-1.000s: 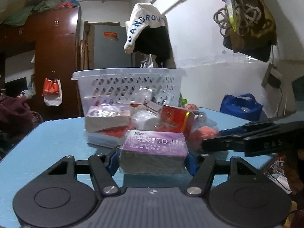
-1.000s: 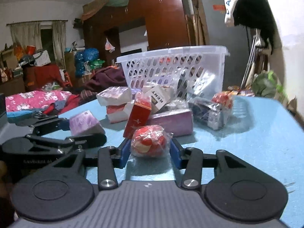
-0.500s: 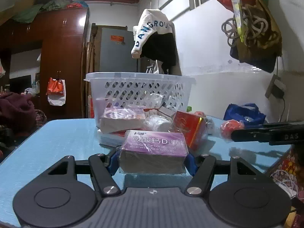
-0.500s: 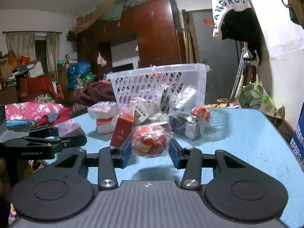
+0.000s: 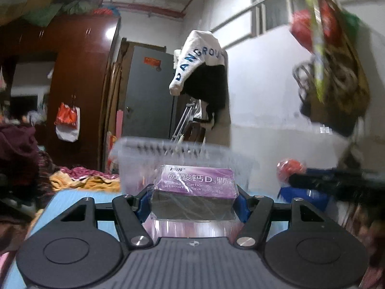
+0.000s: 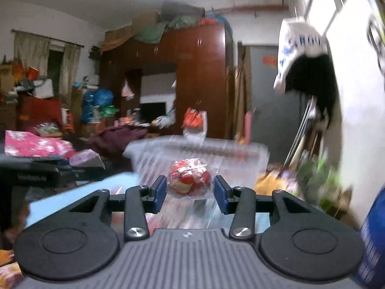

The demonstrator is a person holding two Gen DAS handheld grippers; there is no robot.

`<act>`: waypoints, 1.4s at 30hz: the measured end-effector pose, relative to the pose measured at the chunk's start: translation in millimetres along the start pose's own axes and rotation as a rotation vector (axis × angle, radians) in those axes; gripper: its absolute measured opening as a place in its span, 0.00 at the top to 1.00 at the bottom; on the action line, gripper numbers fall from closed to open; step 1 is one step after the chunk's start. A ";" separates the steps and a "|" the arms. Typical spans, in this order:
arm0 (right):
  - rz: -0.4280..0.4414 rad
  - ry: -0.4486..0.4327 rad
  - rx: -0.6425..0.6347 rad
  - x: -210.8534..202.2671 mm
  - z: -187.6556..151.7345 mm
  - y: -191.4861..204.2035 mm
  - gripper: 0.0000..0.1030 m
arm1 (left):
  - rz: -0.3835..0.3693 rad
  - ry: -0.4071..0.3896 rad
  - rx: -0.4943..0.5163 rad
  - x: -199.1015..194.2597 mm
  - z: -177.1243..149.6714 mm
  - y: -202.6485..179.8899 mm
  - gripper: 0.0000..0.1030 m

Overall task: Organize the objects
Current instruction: 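Lift both held items over the white basket and open both grippers, then grasp a purple 'tea' box with the left gripper while the right gripper grasps a red box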

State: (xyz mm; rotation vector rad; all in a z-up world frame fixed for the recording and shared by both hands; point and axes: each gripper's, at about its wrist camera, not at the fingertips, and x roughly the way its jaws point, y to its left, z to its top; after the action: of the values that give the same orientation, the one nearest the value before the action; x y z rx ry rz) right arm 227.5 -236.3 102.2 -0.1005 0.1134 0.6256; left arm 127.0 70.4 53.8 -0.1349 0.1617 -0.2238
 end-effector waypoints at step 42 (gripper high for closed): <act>0.124 0.206 0.068 5.2 -69.7 43.0 0.70 | 0.182 0.296 0.059 62.3 -39.4 7.5 0.02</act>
State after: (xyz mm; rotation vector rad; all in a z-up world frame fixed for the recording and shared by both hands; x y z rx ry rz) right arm 201.1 -207.6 30.0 -0.0929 0.3418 0.7337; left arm 181.7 58.7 5.2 -0.0269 0.4596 -0.0662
